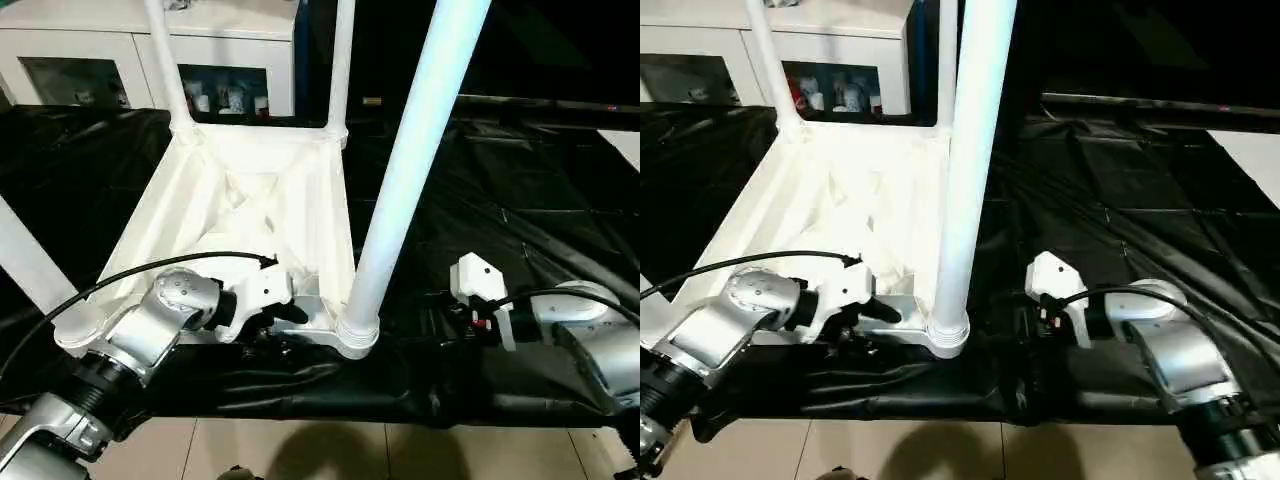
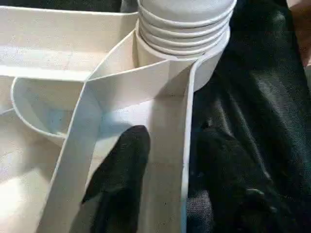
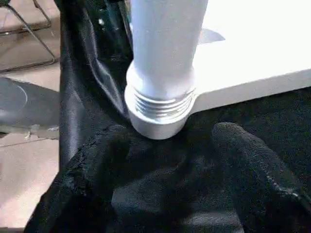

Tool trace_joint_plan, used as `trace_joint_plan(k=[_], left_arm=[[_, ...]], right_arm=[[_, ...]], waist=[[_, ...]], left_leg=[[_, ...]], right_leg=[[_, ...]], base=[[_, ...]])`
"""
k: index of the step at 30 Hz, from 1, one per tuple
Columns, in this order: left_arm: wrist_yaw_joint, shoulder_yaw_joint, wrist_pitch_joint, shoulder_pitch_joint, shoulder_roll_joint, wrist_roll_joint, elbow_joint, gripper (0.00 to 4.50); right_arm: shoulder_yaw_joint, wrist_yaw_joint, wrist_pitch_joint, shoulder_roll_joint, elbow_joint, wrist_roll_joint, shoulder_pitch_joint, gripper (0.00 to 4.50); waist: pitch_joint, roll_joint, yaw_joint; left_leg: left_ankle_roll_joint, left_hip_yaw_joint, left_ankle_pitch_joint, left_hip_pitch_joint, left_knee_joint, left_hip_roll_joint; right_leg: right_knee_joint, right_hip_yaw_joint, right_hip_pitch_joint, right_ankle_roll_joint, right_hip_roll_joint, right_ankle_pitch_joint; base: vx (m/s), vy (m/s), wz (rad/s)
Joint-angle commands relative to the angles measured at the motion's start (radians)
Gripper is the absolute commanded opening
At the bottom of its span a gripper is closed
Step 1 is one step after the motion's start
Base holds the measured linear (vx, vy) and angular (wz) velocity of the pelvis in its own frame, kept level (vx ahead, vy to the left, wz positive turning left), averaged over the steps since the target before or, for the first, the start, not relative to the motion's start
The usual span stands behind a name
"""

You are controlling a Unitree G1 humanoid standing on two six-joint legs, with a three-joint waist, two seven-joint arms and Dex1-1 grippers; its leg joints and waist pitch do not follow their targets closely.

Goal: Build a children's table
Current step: Rotate table base

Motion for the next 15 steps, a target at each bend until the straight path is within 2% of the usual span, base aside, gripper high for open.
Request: trace_joint_plan(k=[1,4,7,15], left_arm=[[-0.013,0.016,-0.015,-0.019,-0.003,0.009,0.02,1.67],[-0.025,0.031,-0.02,-0.024,-0.01,-0.002,0.034,1.55],[-0.031,0.034,-0.023,-0.029,-0.01,-0.002,0.043,1.16],[-0.06,0.04,-0.028,-0.043,-0.005,0.005,0.079,0.5]], right_arm=[[-0.001,0.002,0.018,-0.017,-0.021,0.012,0.007,3.19],[0.003,-0.002,0.025,-0.017,-0.025,0.008,0.007,3.19],[0.006,-0.003,0.028,-0.016,-0.025,0.006,0.006,3.19],[0.013,-0.007,0.04,-0.012,-0.029,0.003,-0.001,3.19]], waist=[[-0.069,0.007,0.002],[-0.069,0.006,0.001],[-0.069,0.01,0.001],[-0.069,0.013,0.001]], left_leg=[[-0.007,-0.011,-0.343,0.016,-0.071,0.016],[-0.007,-0.01,-0.342,0.015,-0.07,0.015],[-0.009,-0.011,-0.348,0.017,-0.071,0.016],[-0.007,-0.011,-0.353,0.017,-0.071,0.015]], right_leg=[[-0.098,0.035,0.04,-0.156,-0.061,-0.409],[-0.099,0.034,0.041,-0.157,-0.061,-0.408],[-0.098,0.033,0.04,-0.162,-0.061,-0.4],[-0.1,0.033,0.04,-0.159,-0.061,-0.419]], base=[[0.0,0.0,0.0],[0.0,0.0,0.0],[0.0,0.0,0.0],[0.0,0.0,0.0]])
